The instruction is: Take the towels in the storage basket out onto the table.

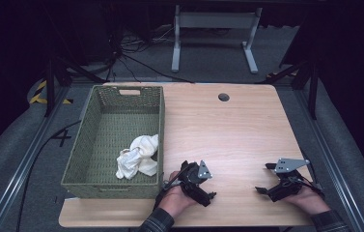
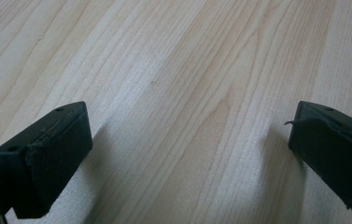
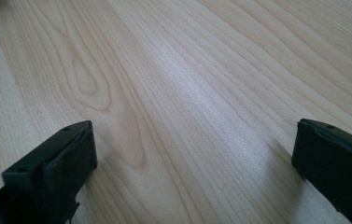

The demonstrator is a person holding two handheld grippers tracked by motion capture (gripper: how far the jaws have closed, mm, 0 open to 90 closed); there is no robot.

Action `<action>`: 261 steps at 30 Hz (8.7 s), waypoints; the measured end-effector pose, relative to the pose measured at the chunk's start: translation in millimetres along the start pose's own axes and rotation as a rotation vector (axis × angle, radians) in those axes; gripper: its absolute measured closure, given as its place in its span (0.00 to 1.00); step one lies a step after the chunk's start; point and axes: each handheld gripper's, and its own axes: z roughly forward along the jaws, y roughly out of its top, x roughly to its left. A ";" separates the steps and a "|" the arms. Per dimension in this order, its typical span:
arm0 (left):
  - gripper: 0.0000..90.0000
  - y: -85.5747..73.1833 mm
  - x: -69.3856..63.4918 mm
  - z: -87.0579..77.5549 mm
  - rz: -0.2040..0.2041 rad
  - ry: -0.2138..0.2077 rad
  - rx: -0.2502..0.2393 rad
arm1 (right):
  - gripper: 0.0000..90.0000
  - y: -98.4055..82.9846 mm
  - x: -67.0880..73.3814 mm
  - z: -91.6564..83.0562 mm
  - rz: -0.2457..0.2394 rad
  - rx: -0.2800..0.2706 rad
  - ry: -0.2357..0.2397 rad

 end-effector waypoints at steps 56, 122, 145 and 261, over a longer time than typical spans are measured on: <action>0.00 25.1 14.5 -23.0 -0.067 0.045 -0.001 | 0.00 -0.3 0.4 -0.2 -0.002 0.001 0.000; 0.07 65.2 54.6 -108.1 -0.087 0.026 -0.115 | 0.00 -0.3 0.3 -0.2 -0.002 0.001 0.000; 0.10 39.7 77.4 -147.8 -0.127 0.058 -0.143 | 0.00 -0.2 0.3 -0.2 -0.002 0.001 0.001; 0.81 -58.0 146.6 -150.5 -0.522 0.193 0.139 | 0.00 0.3 0.1 0.4 0.002 0.000 0.001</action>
